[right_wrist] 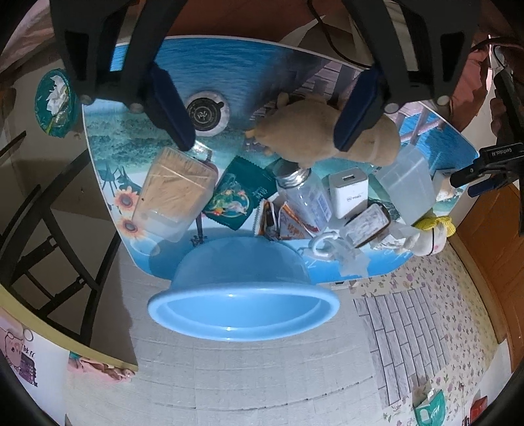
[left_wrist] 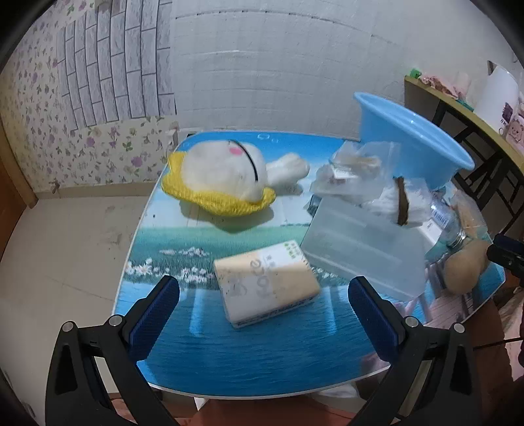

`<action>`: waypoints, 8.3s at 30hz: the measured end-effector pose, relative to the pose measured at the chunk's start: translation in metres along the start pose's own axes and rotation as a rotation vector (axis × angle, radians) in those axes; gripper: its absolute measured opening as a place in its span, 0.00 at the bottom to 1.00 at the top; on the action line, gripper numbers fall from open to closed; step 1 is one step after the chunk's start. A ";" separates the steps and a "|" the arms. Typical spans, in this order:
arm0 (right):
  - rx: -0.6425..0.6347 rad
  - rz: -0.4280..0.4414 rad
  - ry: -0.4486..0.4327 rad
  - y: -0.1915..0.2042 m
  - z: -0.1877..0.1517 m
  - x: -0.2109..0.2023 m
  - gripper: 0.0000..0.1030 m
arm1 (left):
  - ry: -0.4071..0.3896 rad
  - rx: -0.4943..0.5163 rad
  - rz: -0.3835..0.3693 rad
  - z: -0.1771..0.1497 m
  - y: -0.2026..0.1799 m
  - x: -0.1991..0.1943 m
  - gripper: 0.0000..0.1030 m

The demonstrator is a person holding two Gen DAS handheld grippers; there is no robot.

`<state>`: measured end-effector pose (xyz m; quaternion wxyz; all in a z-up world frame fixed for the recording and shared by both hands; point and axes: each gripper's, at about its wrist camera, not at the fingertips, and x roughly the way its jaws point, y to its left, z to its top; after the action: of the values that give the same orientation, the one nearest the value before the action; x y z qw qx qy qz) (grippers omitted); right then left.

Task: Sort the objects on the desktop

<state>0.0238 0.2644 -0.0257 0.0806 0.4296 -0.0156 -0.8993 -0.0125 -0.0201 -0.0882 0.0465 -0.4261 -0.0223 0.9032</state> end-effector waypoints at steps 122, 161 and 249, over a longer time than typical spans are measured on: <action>-0.182 -0.075 -0.228 -0.084 0.198 0.069 0.43 | 0.082 0.476 -0.210 0.194 -0.244 0.115 0.68; -0.109 -0.018 -0.015 -0.074 0.185 0.090 0.65 | 0.021 0.405 -0.184 0.188 -0.203 0.077 0.68; 0.090 -0.116 0.024 -0.043 -0.004 0.013 0.63 | -0.047 -0.063 0.071 0.069 0.038 0.026 1.00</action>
<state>0.0128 0.3053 -0.0425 0.0090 0.4438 -0.0302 -0.8956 -0.0845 -0.0557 -0.0671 0.0003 -0.4066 -0.0365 0.9129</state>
